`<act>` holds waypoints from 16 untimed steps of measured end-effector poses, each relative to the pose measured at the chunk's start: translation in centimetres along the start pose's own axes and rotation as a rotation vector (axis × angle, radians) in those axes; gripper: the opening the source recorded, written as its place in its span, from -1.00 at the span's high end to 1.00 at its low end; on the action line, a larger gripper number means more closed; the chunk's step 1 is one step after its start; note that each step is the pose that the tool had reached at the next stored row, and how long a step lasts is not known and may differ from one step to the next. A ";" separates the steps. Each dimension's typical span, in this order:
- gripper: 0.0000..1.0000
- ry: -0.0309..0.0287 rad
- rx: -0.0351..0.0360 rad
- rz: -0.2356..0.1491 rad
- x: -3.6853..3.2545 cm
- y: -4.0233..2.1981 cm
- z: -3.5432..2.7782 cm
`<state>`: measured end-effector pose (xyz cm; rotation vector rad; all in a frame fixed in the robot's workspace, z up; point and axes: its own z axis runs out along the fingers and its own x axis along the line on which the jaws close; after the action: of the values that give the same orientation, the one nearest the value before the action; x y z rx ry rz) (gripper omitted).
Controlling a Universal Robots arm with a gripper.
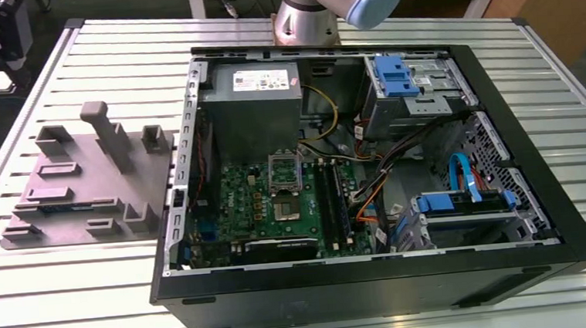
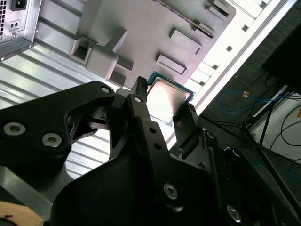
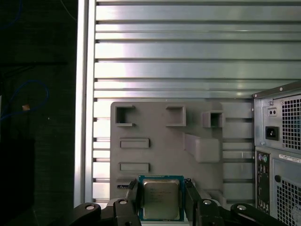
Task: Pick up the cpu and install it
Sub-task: 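Pick up the cpu and move it towards the insertion slot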
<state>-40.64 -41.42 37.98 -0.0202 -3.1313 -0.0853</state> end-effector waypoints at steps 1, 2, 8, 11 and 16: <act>0.06 0.0000 0.0000 0.000 -0.02 0.00 0.00; 0.06 -0.0001 0.0000 0.000 -0.04 0.00 0.01; 0.06 0.0000 0.0000 0.000 -0.15 0.00 0.00; 0.06 0.0000 0.0000 0.000 -0.21 0.00 0.00; 0.06 0.0000 0.0000 0.000 -0.33 0.00 0.00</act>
<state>-40.30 -41.42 37.98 -0.0202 -3.1313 -0.0853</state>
